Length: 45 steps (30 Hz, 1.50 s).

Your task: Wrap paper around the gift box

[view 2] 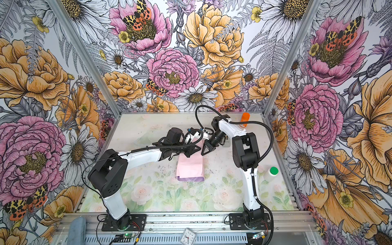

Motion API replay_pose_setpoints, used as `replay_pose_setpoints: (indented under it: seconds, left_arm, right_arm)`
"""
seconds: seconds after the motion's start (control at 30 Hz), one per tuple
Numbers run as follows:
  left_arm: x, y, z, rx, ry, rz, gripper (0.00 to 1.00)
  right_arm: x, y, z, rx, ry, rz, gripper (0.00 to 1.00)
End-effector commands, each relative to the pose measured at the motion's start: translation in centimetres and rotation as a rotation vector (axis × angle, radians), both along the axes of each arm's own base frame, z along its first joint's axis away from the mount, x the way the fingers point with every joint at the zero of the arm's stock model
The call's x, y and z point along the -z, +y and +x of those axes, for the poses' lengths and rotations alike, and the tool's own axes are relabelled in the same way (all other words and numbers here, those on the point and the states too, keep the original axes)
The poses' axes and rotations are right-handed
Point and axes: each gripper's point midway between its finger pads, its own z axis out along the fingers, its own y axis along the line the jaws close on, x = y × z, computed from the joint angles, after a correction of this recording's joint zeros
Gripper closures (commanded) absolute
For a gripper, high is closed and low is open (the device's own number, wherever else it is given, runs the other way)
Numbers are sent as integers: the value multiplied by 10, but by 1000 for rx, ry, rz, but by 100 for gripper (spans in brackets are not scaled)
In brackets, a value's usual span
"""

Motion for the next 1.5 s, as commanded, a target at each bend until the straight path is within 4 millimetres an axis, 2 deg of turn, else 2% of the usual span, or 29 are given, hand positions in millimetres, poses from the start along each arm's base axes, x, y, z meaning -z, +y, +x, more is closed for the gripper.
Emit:
replay_pose_setpoints:
  seconds: [0.0, 0.4, 0.7, 0.9, 1.17, 1.47]
  left_arm:
    - [12, -1, 10, -14, 11, 20, 99]
    - [27, -1, 11, -21, 46, 45, 100]
    - [21, -4, 19, -41, 38, 15, 100]
    - [40, -3, 23, -62, 83, 52, 100]
    - [74, 16, 14, -108, 153, 162, 100]
    - [82, 21, 9, -123, 155, 189, 100]
  right_arm:
    - [7, -1, 8, 9, -2, -12, 100]
    - [8, -2, 10, 21, 6, -18, 100]
    - [9, -2, 10, 23, 10, -19, 100]
    - [9, -2, 10, 26, 14, -22, 100]
    - [5, -1, 11, 35, 7, -20, 100]
    - [-15, -3, 10, 49, -26, -11, 84]
